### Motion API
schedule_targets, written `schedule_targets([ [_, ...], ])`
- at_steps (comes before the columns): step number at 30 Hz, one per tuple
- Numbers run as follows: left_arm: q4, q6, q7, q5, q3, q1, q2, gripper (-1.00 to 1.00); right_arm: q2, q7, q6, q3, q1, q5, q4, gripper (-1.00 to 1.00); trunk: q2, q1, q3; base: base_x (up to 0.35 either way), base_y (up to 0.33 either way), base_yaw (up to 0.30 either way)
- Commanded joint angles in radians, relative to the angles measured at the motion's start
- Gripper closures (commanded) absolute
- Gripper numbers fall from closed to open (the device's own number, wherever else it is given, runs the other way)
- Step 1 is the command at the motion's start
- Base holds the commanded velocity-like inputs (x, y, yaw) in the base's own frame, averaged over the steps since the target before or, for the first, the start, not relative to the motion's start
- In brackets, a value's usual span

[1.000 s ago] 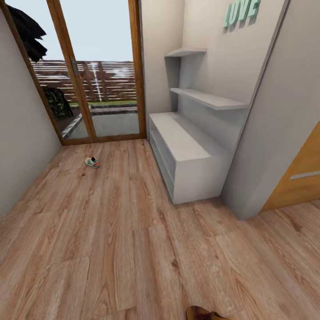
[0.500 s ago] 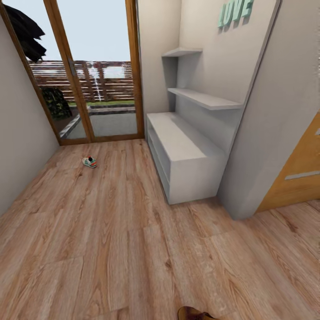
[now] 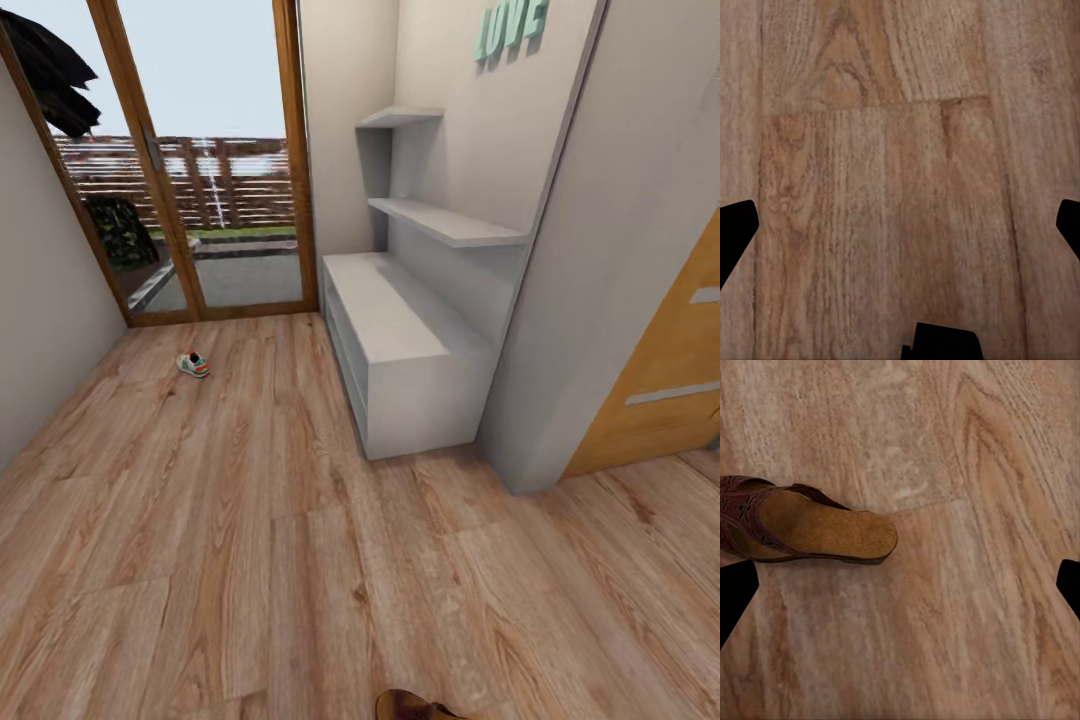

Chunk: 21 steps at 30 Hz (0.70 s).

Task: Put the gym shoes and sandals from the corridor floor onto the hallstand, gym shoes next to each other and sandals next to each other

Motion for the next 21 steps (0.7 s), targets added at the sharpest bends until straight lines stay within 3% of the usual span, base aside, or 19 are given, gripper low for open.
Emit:
schedule_targets([
  [1,0.001,-0.003,0.0,0.009,-0.003,0.0,0.0,-1.0,0.0,-0.001,-0.003,0.0,0.0,-0.001,0.001,-1.0,0.0,0.0,-0.001,0.0,-0.021,0.0],
  [9,0.0,-0.003,-0.001,0.01,-0.003,0.0,0.0,-1.0,0.0,-0.001,-0.004,0.0,0.0,-0.001,0.001,-1.0,0.0,0.0,-0.001,0.001,-0.036,0.0],
  [21,-0.001,-0.003,0.0,0.01,-0.001,0.0,0.0,-1.0,0.0,-0.001,-0.003,0.0,0.0,-0.001,0.001,-1.0,0.0,0.0,-0.001,0.049,-0.132,0.0],
])
